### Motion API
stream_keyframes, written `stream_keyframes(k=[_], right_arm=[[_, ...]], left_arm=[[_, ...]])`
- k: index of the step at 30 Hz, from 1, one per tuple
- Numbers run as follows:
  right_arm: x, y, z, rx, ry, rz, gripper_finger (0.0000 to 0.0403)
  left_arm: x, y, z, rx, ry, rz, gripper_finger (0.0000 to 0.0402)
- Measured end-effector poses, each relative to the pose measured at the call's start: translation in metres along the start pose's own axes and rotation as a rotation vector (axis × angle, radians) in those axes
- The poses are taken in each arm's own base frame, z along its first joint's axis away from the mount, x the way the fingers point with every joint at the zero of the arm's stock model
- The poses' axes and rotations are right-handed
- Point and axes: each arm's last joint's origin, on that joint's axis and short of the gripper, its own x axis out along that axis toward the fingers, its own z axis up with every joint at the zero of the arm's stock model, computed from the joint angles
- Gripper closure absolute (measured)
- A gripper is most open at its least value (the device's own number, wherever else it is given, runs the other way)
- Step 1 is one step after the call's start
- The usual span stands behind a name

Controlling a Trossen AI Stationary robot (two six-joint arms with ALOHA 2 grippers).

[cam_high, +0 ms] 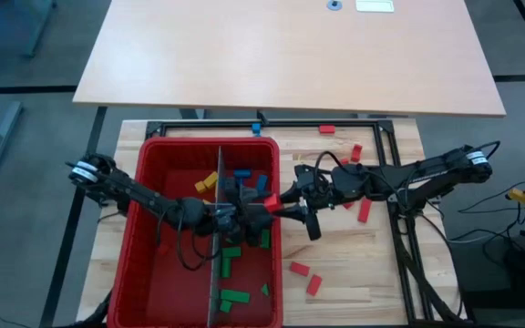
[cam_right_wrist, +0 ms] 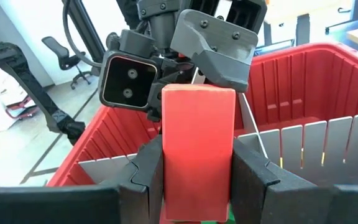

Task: Sort blocks

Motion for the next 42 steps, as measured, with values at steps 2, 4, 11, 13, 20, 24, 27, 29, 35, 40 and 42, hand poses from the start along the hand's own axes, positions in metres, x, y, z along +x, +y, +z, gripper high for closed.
stream_keyframes(k=[2,4,11,13,20,24,27,29,35,40,42], right_arm=[[0.000,0.000,0.000,0.000,0.000,0.001,0.0292],[0.000,0.000,0.000,0.000,-0.002,0.002,0.0292],[0.000,-0.002,0.001,0.004,-0.005,0.001,0.0292],[0.000,-0.002,0.001,0.007,-0.007,0.007,0.0292],[0.009,-0.015,-0.002,0.026,-0.001,-0.039,0.0292],[0.014,-0.021,-0.004,0.048,0.012,-0.036,0.0292],[0.017,-0.024,-0.006,0.053,0.028,-0.023,0.0292],[0.017,-0.024,-0.006,0.053,0.024,-0.024,0.0292],[0.010,-0.020,0.002,0.051,0.006,0.023,0.0292],[0.008,-0.019,0.003,0.050,0.003,0.021,0.0292],[0.008,-0.019,0.003,0.050,0.003,0.019,0.0292]], left_arm=[[0.000,0.000,0.000,0.001,-0.018,-0.008,0.0085],[0.000,0.000,0.001,0.000,-0.025,-0.005,0.0085],[0.000,0.001,0.001,0.026,-0.035,-0.001,0.0086],[0.000,0.001,0.001,0.026,-0.043,0.002,0.0086],[0.000,0.001,0.005,0.041,-0.136,-0.031,0.0086],[0.000,0.001,0.005,0.035,-0.153,-0.038,0.0086],[0.000,0.001,0.004,0.035,-0.111,-0.022,0.0086],[0.000,0.001,0.003,0.044,-0.073,-0.010,0.0086],[0.001,0.001,0.000,0.062,-0.017,0.001,0.0086],[0.001,0.001,-0.001,0.057,-0.010,-0.003,0.0086],[0.001,0.001,-0.001,0.060,0.009,0.001,0.0086]])
